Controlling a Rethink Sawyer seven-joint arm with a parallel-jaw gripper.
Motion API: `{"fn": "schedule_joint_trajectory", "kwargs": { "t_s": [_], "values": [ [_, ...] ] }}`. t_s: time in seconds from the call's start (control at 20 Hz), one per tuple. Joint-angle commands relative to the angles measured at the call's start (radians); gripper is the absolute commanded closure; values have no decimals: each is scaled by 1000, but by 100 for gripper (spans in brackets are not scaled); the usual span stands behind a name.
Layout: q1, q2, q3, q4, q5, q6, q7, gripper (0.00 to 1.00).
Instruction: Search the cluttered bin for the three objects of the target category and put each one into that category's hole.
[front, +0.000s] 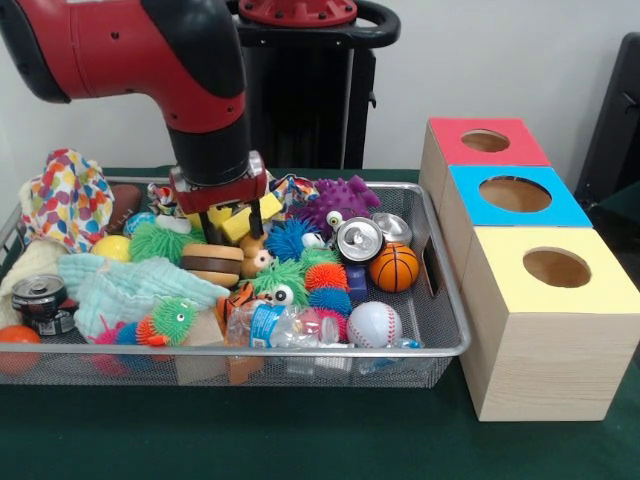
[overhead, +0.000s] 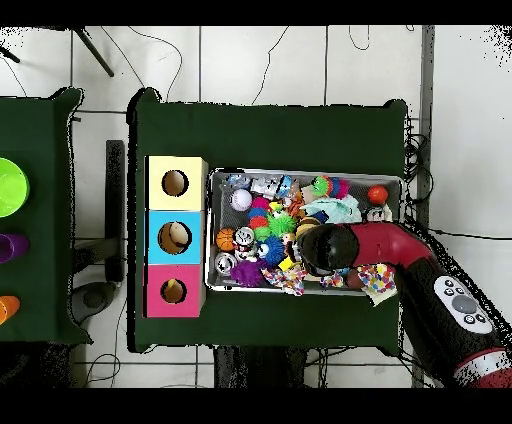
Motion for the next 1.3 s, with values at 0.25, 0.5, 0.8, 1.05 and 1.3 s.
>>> {"fn": "schedule_joint_trajectory", "kwargs": {
  "t_s": [0.25,0.5,0.8,1.05,1.3],
  "values": [
    [-48,69,76,67,2,-45,-136,0],
    [-59,49,94,96,39,-10,-122,0],
    [-48,20,106,107,91,42,-103,0],
    [-40,13,113,109,126,55,-93,0],
    [-59,38,133,112,129,14,-107,0]
  ]
}}
